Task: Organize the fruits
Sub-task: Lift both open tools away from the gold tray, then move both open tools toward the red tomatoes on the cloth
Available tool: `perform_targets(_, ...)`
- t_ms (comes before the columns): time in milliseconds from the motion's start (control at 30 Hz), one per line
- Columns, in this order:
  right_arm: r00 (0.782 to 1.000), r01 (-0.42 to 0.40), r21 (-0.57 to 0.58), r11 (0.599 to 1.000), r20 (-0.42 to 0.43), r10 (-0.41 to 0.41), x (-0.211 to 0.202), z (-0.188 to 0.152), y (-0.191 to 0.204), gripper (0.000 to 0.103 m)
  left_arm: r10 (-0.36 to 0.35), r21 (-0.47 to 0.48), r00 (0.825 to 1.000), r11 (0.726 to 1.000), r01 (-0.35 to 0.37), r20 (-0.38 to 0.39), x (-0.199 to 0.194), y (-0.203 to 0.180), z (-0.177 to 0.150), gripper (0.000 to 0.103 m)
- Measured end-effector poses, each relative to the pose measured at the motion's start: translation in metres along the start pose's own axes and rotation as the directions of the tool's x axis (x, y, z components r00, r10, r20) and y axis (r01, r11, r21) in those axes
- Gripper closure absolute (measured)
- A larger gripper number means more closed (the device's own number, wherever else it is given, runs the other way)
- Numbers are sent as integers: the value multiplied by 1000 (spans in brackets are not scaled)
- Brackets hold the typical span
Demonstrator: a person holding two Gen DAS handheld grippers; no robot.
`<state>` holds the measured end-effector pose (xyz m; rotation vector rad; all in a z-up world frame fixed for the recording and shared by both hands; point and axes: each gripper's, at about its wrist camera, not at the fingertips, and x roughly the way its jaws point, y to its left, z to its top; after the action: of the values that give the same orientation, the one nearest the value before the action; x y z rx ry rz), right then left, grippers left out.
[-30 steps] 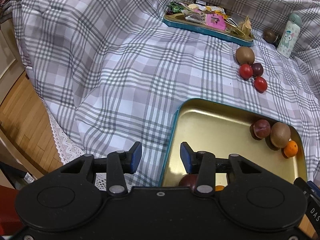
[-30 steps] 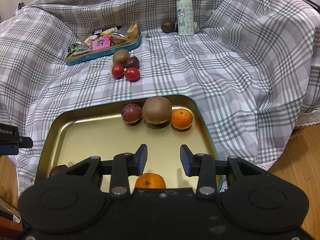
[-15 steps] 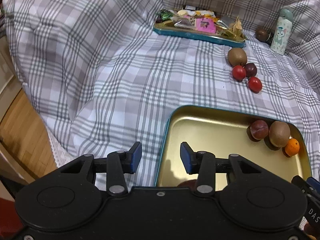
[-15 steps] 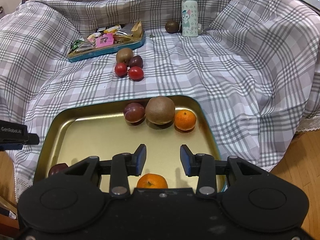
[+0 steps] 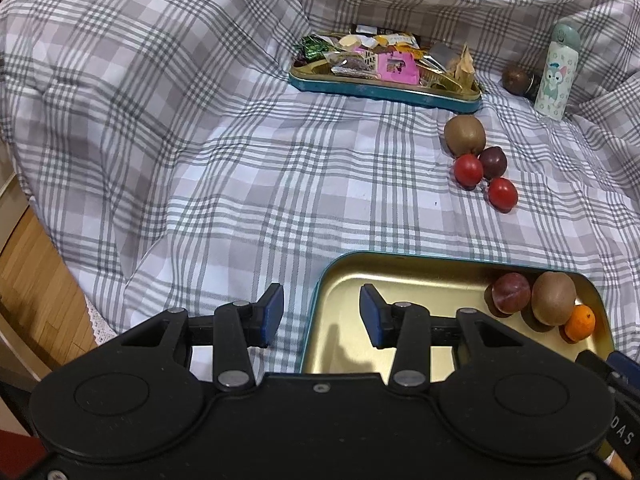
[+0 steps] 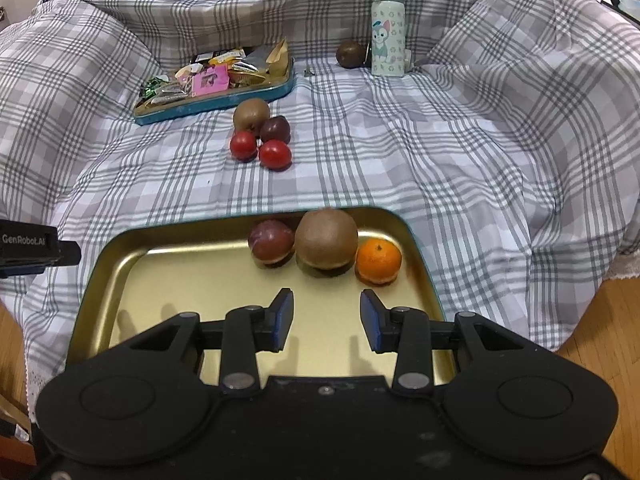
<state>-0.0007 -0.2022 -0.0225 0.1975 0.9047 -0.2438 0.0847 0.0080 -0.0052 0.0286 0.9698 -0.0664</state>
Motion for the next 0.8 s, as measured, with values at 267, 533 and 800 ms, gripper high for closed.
perform_targets(267, 1000, -20, 7, 1000, -14, 20, 18, 28, 5, 63, 5, 29, 999, 1000, -4, -36, 20, -10, 15, 52)
perform_targets(533, 999, -28, 21, 999, -38, 29, 39, 57, 5, 63, 21, 35, 995, 999, -18, -95, 45, -16, 34, 52)
perform_targets(800, 999, -25, 19, 1000, -42, 26, 55, 75, 8, 64, 27, 39, 994, 999, -23, -104, 59, -21, 53, 52)
